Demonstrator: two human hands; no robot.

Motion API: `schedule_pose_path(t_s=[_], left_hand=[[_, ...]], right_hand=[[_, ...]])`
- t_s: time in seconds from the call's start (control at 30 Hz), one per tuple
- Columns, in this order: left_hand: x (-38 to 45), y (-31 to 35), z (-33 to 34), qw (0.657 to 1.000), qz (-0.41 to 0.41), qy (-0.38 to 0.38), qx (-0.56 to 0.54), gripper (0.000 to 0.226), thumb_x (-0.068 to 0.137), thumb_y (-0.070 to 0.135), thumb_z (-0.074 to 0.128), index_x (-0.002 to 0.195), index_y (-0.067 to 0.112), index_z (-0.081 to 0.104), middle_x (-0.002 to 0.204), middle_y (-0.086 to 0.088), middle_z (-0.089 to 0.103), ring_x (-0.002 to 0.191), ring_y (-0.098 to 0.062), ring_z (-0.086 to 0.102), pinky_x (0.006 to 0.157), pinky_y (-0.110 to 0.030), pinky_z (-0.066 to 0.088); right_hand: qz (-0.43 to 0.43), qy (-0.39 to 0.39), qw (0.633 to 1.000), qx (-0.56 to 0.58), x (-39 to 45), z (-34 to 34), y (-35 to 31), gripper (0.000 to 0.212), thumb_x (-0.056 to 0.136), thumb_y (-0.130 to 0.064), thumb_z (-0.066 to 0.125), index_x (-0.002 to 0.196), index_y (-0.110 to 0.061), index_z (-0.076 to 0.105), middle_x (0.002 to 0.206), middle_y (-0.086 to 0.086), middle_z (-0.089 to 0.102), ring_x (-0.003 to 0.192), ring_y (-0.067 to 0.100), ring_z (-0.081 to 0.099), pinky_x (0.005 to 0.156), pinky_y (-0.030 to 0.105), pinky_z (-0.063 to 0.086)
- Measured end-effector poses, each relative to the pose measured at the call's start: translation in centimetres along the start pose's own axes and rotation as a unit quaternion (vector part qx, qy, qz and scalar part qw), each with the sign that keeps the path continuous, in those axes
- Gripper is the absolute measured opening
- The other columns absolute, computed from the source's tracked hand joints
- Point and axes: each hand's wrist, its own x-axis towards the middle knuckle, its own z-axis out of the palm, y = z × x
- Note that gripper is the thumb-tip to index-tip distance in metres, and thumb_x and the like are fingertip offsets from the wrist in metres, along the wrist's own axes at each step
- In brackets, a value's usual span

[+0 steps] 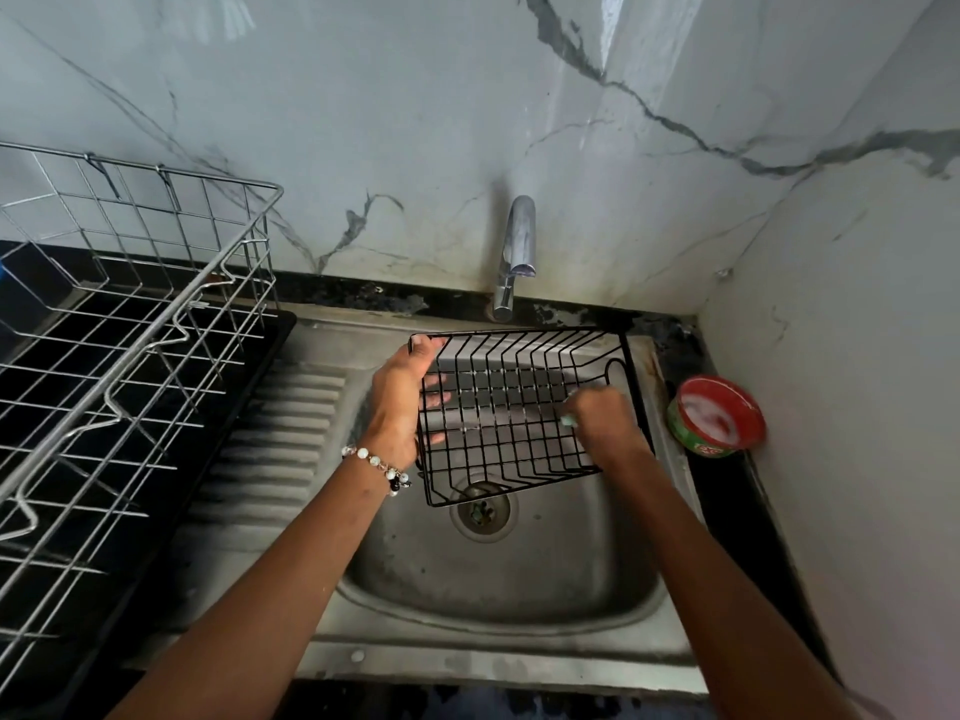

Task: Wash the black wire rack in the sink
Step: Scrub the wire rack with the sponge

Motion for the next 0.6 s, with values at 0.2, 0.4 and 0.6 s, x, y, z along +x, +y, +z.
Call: schedule_pose_path(t_s=[0.2,0.4,0.6], left_hand=[[0.1,-0.9,0.8,1.000,-0.002,0.009,-0.027,0.041,0.093,0.065,0.043,0.109,0.039,0.070,0.117,-0.003,0.068,0.106,-0.025,0.066,0.084,-0.049,0.051],[0.3,-0.8,1.3,0.996,0.010,0.029,-0.080,0.058,0.060,0.079,0.064,0.095,0.035,0.077,0.112,-0.005,0.071,0.110,-0.029,0.063,0.099,-0.053,0.049],[0.3,-0.3,0.2,0.998,0.026,0.027,-0.042,0.048,0.078,0.072,0.054,0.101,0.035,0.074,0.124,-0.004,0.067,0.116,-0.026,0.061,0.100,-0.056,0.045]], right_hand=[[0.113,0.056,0.990,0.059,-1.0,-1.1,-5.2,0.016,0.090,0.001,0.057,0.105,0.001,0.062,0.103,0.018,0.067,0.095,0.027,0.066,0.080,0.030,0.055],[-0.088,-0.039,0.988,0.118,-1.7,0.8,-13.6,0.022,0.094,-0.015,0.048,0.108,-0.004,0.061,0.104,0.020,0.062,0.090,0.033,0.063,0.079,0.044,0.054],[-0.182,-0.137,0.969,0.101,-0.8,0.1,-9.2,0.025,0.084,0.006,0.057,0.105,0.001,0.069,0.108,0.020,0.065,0.102,0.034,0.058,0.090,0.040,0.045]])
